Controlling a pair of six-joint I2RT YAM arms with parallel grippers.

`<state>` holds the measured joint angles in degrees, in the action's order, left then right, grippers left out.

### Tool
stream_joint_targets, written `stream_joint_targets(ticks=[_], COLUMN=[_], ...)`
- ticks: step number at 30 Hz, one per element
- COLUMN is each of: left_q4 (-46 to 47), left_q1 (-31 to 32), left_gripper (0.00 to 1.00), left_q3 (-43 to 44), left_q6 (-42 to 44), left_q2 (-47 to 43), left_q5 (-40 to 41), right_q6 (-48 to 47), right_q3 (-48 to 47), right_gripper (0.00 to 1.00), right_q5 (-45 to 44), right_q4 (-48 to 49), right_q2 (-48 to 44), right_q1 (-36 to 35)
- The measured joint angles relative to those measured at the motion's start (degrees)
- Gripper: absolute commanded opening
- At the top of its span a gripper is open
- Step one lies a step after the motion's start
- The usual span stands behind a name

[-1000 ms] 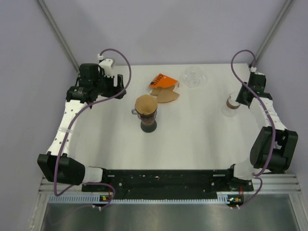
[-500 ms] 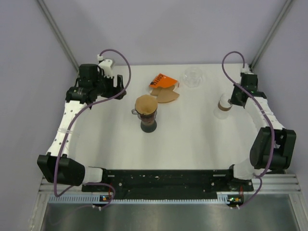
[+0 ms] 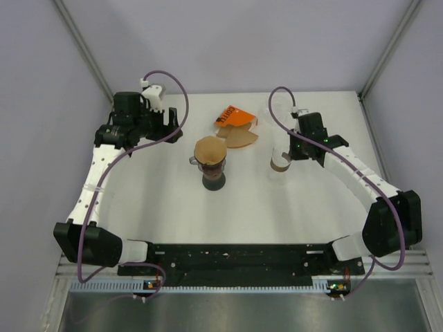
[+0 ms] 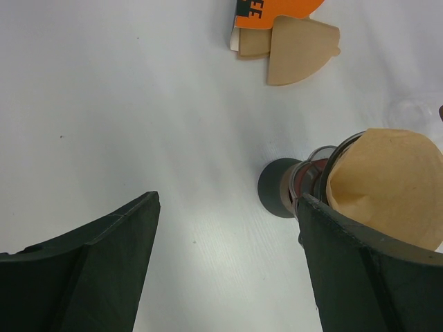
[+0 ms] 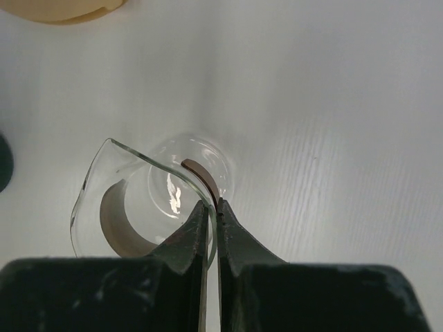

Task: Place the coffee filter in the dripper

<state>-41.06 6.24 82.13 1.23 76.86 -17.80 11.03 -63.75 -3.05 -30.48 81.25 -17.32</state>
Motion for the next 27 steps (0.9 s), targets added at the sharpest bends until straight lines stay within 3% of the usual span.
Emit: stream_joint_targets(ticks=[11,15,19,25,27], left_q4=[-0.02,-0.02,-0.02,-0.02,-0.02], left_q1=[-0.02,-0.02,-0.02,-0.02,-0.02], left_gripper=[0.86,0.86,0.86,0.86,0.86], left_q3=[0.00,0.00,0.00,0.00,0.00], left_q6=[-0.04,-0.04,-0.04,-0.02,-0.02], left_q2=[0.00,0.00,0.00,0.00,0.00], left_q5=[-0.37,-0.35,-0.35,-0.35,-0.33], right_q6=[3.26,4.13,4.81,3.58,2.62], right_q3=[0.00,0.00,0.00,-0.94,-2.93], right_gripper=[0.02,0.19,0.43,0.61,0.62], right_q5=[-3.98,-5.55,-5.86,-5.90,-5.95], right_q4=[-0.48,-0.35,0.28,0.26,-0.26], right_q2=[1.33,1.90,1.90,1.84,1.75], right_q1=[-8.57,-9.11,-9.27,-9.29,-8.92])
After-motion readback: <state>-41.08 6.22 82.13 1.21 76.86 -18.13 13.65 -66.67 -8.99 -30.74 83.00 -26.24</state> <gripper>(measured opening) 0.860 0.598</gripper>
